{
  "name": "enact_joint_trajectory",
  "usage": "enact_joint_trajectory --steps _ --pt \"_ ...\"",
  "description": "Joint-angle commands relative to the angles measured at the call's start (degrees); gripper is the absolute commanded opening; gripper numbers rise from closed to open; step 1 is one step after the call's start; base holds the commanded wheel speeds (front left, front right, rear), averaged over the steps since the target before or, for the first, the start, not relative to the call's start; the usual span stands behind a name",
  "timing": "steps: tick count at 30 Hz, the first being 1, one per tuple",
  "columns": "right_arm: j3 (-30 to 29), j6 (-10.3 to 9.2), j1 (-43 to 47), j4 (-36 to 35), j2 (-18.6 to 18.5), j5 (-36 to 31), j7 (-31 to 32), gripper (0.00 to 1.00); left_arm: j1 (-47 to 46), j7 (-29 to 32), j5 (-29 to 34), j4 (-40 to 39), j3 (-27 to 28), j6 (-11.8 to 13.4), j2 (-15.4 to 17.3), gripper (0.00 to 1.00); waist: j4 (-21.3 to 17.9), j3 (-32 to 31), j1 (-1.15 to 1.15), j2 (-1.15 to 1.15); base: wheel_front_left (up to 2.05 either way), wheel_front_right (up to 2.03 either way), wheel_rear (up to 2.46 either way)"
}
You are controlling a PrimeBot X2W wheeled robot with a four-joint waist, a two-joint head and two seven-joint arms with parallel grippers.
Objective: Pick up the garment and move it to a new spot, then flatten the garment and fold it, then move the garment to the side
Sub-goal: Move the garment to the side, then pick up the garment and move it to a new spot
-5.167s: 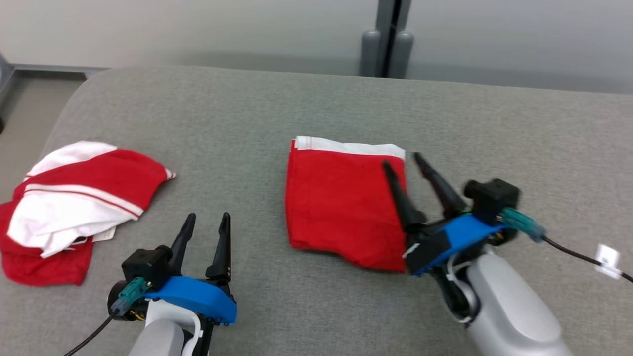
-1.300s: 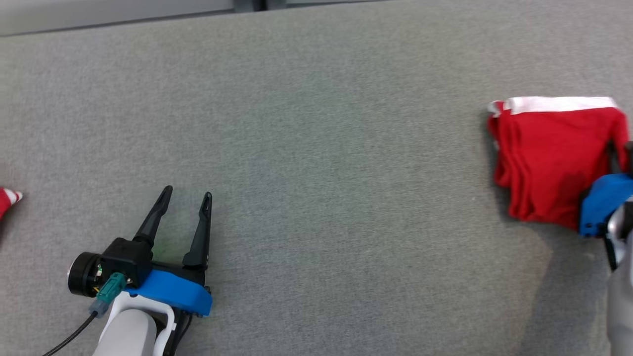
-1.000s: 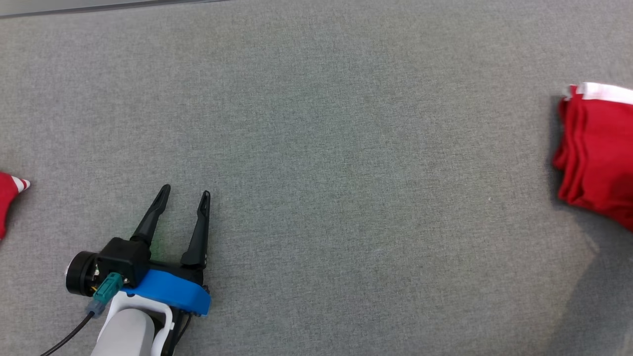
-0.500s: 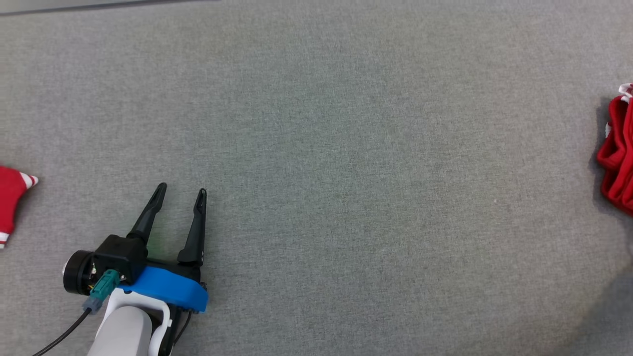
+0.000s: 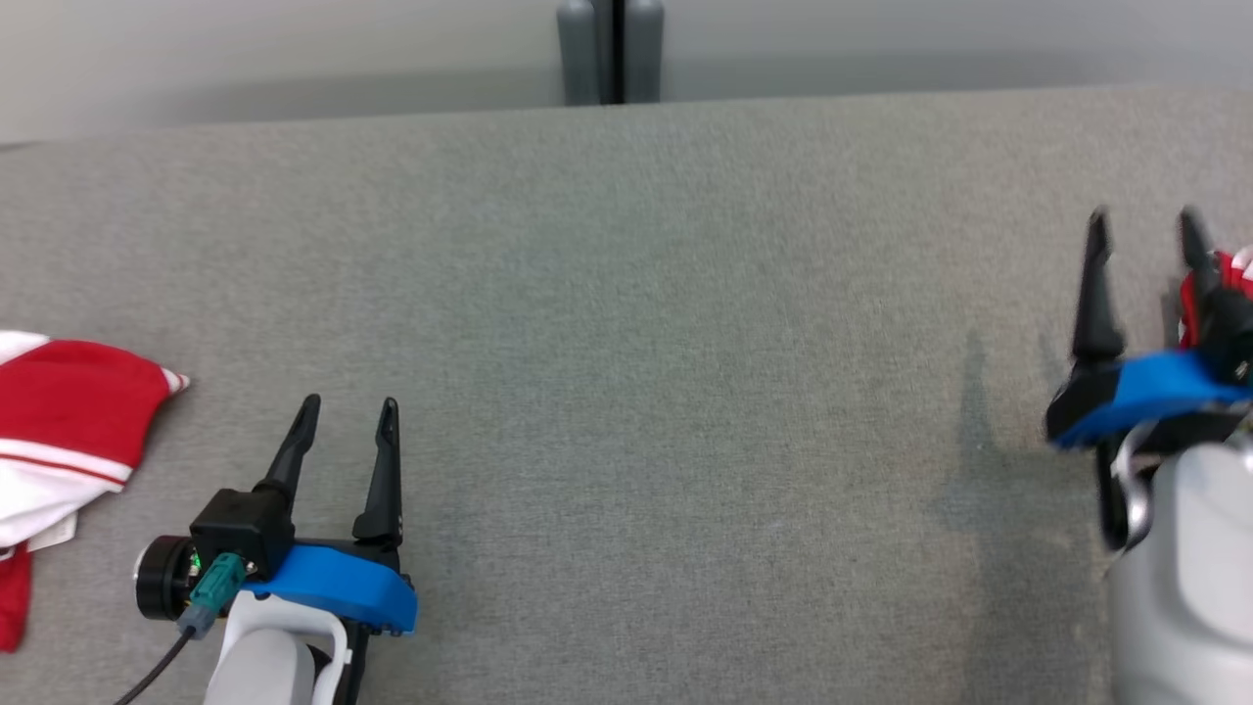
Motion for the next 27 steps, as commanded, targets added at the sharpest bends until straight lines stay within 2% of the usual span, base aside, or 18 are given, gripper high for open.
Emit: enact_joint_trajectory --steps 1,4,9,18,27 --pt "3.7 0.02 3.8 0.2 -0.1 4.8 -0.2 1.00 0.4 -0.2 0.7 0.4 0.6 -0.1 -0.6 1.00 0.5 -1.2 0.01 0.00 0.00 0.00 0.00" --pt "8.1 0.01 8.2 -0.2 -0.4 10.2 -0.2 1.00 1.1 -0.2 1.4 1.2 1.6 -0.1 -1.3 1.00 1.4 -2.8 0.01 0.00 0.00 0.00 0.00" --pt "11.8 0.01 13.2 -0.4 -0.3 13.7 -0.2 1.00 1.7 -0.2 2.4 2.2 2.7 -0.1 -2.1 1.00 2.3 -4.9 0.01 0.00 0.00 0.00 0.00" --pt "15.0 0.01 20.4 -1.6 -0.3 17.9 -0.2 1.00 5.3 -0.2 4.8 3.7 5.6 0.5 -3.8 1.00 2.2 -10.5 0.01 0.00 0.00 0.00 0.00" --pt "15.6 0.02 22.3 -1.1 -0.3 20.9 -0.2 1.00 8.0 -0.2 5.9 3.1 6.9 1.4 -4.6 1.00 0.7 -13.4 0.01 0.00 0.00 0.00 0.00"
